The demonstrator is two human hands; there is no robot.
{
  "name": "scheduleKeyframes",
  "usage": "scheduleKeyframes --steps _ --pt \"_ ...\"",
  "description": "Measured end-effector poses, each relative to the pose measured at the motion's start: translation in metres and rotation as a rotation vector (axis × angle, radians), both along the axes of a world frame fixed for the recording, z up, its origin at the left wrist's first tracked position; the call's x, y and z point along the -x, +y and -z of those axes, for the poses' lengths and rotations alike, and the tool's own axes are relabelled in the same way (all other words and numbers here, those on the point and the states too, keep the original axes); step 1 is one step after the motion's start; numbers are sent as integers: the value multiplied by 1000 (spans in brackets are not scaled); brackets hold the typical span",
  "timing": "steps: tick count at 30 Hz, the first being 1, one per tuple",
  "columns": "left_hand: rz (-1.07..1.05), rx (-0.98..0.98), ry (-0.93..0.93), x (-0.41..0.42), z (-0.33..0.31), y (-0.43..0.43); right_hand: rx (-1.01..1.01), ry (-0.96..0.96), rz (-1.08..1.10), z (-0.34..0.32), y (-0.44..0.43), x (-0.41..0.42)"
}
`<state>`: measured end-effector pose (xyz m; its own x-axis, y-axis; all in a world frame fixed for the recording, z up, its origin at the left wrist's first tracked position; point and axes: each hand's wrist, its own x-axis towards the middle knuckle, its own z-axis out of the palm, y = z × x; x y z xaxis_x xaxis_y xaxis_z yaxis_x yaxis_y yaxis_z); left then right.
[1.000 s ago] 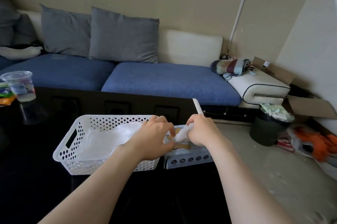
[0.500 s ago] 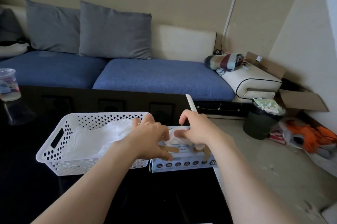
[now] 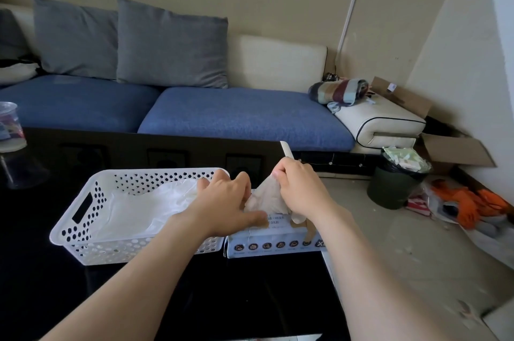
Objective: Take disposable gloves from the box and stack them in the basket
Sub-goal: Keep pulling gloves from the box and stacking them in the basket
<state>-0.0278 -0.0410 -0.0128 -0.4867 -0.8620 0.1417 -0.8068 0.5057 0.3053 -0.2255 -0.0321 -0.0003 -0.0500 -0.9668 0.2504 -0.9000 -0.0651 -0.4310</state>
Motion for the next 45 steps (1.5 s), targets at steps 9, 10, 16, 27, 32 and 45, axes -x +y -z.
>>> scheduleKeyframes --steps 9,10,16,27,32,45 --pt "-103 112 13 9 6 -4 30 -282 51 -2 0 -8" --pt "-102 112 4 9 7 -6 27 -334 60 -3 0 -9" --pt "-113 86 -31 11 5 -4 100 -648 152 -10 -1 -9" --pt "-113 49 -82 14 2 -3 488 -1040 360 -35 1 -6" --pt "-64 32 22 8 3 -5 449 -1106 235 -46 9 -17" --pt "-75 -648 1263 -17 -40 5 17 -1200 -63 -53 18 -54"
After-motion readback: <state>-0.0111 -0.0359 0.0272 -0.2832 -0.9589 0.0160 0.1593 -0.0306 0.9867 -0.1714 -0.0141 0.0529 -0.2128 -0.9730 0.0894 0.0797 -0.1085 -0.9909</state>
